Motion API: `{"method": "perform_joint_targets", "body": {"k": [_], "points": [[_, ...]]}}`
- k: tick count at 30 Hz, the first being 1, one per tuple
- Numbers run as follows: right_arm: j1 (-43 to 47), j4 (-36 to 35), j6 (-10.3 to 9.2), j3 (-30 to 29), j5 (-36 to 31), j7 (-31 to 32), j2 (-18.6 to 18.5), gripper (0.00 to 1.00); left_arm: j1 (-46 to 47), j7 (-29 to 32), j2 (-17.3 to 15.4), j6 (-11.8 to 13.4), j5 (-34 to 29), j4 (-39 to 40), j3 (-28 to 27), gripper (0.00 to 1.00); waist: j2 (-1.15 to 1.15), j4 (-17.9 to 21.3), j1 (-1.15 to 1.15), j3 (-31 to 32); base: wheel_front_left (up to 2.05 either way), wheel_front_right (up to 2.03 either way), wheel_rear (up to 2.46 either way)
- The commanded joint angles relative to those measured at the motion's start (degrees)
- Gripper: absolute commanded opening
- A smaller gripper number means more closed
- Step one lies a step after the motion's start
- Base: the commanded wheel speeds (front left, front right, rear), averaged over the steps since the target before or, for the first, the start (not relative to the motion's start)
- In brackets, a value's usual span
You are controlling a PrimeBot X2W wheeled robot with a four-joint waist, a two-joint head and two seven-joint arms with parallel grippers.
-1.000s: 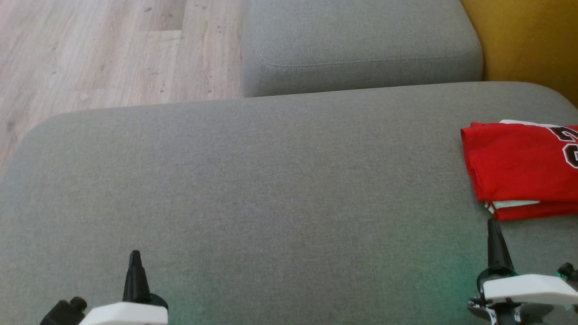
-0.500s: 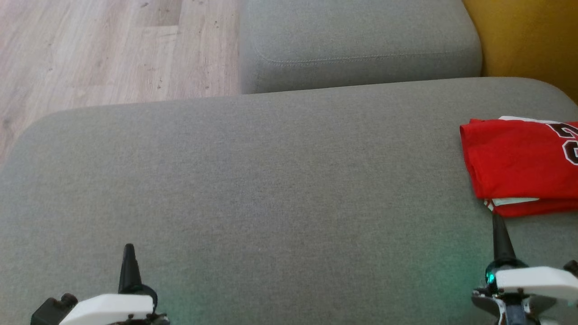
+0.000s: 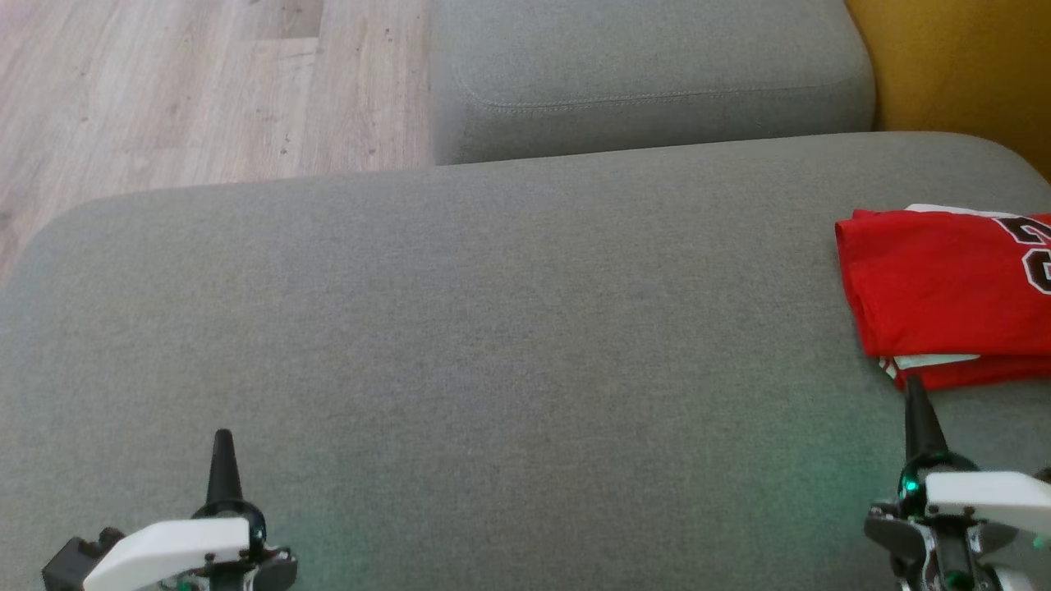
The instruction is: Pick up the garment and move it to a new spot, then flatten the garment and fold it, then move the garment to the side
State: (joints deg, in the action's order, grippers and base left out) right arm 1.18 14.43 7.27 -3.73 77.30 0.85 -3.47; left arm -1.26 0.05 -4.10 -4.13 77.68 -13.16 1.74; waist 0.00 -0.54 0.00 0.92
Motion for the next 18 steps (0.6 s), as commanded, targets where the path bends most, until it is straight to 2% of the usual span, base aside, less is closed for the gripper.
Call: {"method": "perform_joint_targets", "body": {"k": [1,18], "points": [[-3.9,-1.7,0.18,0.7,2.2,0.6,-0.8,0.00,3.7,0.7,-0.7,-0.8,2.2,1.2,-2.3,0.00,0.00,0.0,0.00,-0.1,0.00,0.00,0.00],[-6.5,-0.8,0.21,-0.8,13.3,3.5,-0.7,0.00,6.5,3.7,-0.6,-2.8,13.5,-0.4,-5.1,0.00,0.00,0.4,0.00,-0.9,0.00,0.00,0.00]]}}
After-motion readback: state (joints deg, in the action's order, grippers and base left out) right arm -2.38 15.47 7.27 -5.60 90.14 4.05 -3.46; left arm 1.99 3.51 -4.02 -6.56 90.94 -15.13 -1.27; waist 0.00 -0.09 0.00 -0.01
